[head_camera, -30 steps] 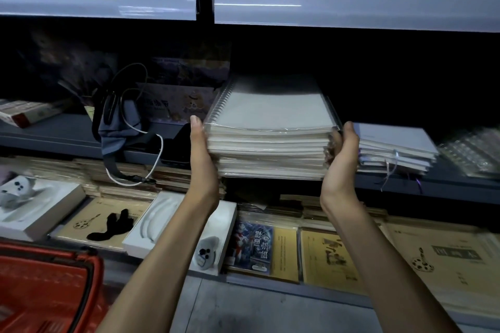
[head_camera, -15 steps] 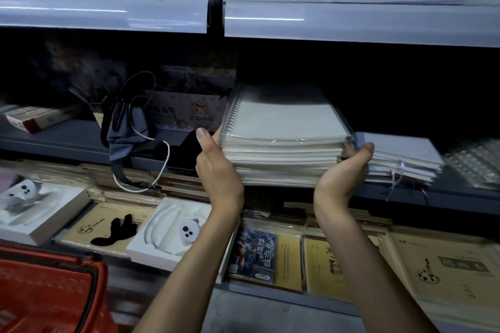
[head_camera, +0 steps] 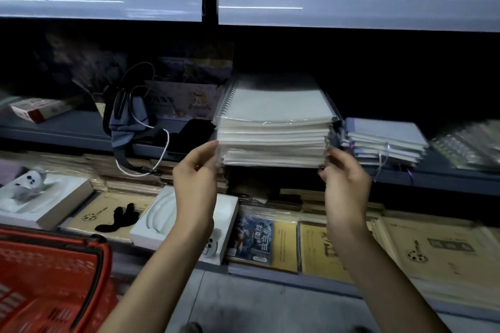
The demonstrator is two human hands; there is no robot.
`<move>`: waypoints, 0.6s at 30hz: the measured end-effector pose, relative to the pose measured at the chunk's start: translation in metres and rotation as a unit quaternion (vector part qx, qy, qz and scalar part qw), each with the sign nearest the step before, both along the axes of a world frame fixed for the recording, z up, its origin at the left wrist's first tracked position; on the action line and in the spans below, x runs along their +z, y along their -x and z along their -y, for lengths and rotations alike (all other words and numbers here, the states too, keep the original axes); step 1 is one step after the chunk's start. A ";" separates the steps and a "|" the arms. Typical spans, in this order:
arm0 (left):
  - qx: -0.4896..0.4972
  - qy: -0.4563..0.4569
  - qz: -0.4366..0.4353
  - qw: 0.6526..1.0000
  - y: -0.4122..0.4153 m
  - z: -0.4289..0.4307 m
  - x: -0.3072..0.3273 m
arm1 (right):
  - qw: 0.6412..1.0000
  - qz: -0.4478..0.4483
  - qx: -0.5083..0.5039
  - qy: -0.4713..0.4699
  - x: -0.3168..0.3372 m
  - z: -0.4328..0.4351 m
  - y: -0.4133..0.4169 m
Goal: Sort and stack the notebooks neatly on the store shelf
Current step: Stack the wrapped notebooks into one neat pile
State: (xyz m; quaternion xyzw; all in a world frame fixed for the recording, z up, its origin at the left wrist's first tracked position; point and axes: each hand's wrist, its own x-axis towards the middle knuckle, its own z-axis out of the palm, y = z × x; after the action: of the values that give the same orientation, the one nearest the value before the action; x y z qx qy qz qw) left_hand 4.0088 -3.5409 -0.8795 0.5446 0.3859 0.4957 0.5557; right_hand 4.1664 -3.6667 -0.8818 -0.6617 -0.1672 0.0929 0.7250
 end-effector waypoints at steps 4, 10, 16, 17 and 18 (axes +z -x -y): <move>-0.007 -0.069 -0.095 0.993 -0.002 0.005 -0.007 | 0.991 0.062 0.037 0.116 -0.001 0.009 -0.002; -0.007 -0.097 -0.103 0.990 0.000 -0.002 -0.002 | 0.979 0.137 0.068 0.136 -0.002 0.009 -0.009; 0.009 -0.121 -0.088 0.989 -0.001 -0.006 -0.001 | 0.984 0.157 0.036 0.075 -0.007 0.002 -0.017; 0.015 -0.121 -0.083 0.989 -0.002 -0.006 -0.001 | 0.984 0.159 0.037 0.067 -0.007 0.001 -0.018; 0.019 -0.122 -0.077 0.989 -0.004 -0.007 0.000 | 0.984 0.161 0.037 0.059 -0.007 -0.001 -0.020</move>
State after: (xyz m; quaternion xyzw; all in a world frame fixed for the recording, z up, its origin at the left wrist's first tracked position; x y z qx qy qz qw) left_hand 4.0124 -3.5341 -0.8798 0.6375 0.3748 0.5057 0.4442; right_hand 4.1868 -3.6659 -0.8886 -0.7029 -0.3005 0.0215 0.6444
